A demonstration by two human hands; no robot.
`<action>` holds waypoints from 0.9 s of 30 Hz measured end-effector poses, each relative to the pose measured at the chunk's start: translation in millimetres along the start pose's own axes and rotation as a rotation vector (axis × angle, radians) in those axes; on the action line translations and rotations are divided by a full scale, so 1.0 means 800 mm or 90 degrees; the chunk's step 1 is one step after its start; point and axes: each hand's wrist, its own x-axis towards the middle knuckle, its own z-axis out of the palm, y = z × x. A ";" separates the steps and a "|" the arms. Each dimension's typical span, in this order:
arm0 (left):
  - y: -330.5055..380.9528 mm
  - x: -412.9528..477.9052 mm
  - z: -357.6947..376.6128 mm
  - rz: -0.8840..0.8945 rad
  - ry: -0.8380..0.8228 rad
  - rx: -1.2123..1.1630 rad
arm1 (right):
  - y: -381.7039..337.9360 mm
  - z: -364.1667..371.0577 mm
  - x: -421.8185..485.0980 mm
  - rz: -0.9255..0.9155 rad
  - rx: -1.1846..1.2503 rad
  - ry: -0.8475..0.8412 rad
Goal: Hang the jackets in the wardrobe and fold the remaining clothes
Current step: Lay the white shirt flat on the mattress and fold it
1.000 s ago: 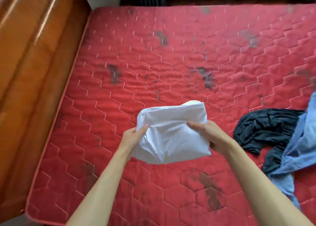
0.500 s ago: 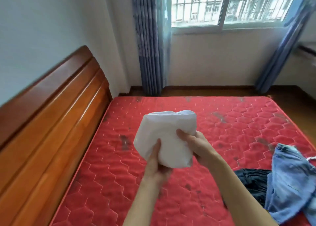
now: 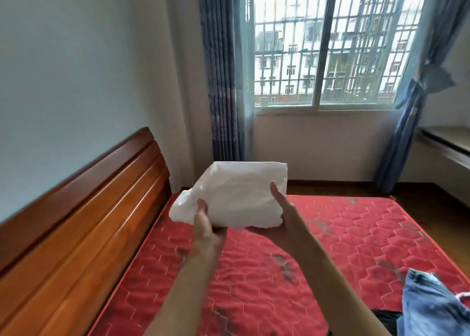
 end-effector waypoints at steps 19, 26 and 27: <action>0.101 -0.286 -0.167 0.215 0.025 0.185 | 0.042 0.023 -0.092 0.243 -0.281 -0.207; 0.187 -0.448 -0.249 0.216 0.160 0.308 | 0.139 0.124 -0.124 0.257 -0.343 -0.338; 0.197 -0.474 -0.272 0.235 0.166 0.361 | 0.158 0.141 -0.129 0.249 -0.359 -0.345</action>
